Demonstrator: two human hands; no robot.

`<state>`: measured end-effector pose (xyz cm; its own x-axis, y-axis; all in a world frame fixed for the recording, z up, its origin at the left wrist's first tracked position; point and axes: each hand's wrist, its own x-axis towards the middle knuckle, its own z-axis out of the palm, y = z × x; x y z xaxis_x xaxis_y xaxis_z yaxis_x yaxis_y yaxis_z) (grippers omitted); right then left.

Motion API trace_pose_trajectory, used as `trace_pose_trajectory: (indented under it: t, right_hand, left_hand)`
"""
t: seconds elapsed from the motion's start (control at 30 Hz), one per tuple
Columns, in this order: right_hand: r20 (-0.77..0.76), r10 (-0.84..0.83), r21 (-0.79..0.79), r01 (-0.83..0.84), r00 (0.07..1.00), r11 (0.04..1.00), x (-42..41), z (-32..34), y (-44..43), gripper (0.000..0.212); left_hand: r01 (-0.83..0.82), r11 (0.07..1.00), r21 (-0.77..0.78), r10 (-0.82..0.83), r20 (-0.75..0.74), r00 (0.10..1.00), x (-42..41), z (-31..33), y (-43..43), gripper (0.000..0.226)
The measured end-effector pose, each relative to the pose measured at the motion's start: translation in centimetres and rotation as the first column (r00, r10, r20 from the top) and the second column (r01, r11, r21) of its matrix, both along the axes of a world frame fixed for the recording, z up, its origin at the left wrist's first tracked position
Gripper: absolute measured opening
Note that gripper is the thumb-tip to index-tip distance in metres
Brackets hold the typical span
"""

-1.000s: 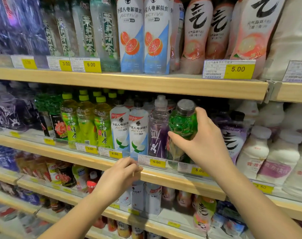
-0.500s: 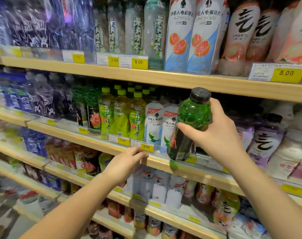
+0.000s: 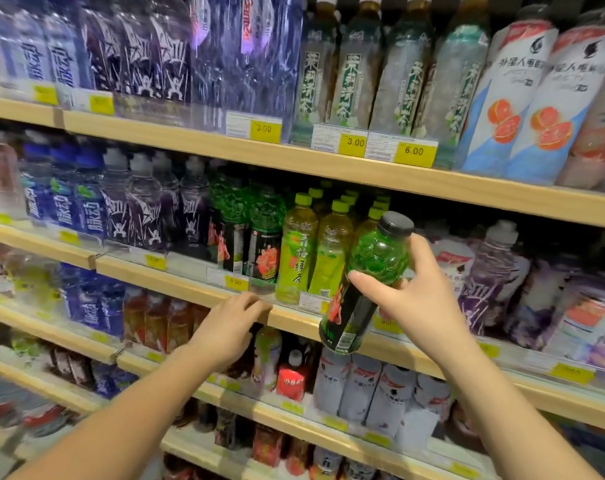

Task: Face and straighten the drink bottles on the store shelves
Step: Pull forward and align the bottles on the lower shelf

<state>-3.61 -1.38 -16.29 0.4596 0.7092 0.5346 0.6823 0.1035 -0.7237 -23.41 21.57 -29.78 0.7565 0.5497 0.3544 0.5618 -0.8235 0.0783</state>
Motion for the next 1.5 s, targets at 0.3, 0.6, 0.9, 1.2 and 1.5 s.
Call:
trace_pose_trajectory:
  t: [0.3, 0.6, 0.9, 1.2, 1.5]
  right_hand:
    - [0.031, 0.086, -0.076, -0.084, 0.996, 0.994, -4.8, 0.1, 9.7, 0.081]
    - [-0.006, 0.224, -0.058, -0.224, 0.975, 0.973, -7.7, 0.3, 17.2, 0.076]
    - [0.001, 0.166, -0.05, -0.165, 0.986, 0.985, -11.7, 0.6, 21.2, 0.076]
    - [-0.042, 0.037, -0.019, -0.038, 0.998, 0.999, -17.4, 0.9, 24.6, 0.071]
    - [-0.11, -0.026, 0.039, 0.03, 0.994, 0.999, -19.4, 0.9, 25.3, 0.084]
  left_hand:
    - [-0.054, 0.998, 0.016, 0.054, 0.016, 0.998, -5.4, 0.0, 6.9, 0.069]
    - [0.005, 1.0, 0.011, -0.006, 0.071, 0.997, -9.2, -0.5, 12.1, 0.056]
    - [0.128, 0.992, 0.006, -0.128, 0.119, 0.985, -13.0, 0.4, 17.8, 0.032]
    - [0.329, 0.941, -0.074, -0.308, 0.216, 0.927, -15.5, 0.0, 22.2, 0.031]
    - [0.364, 0.93, -0.058, -0.335, 0.277, 0.901, -15.4, -0.2, 22.4, 0.027]
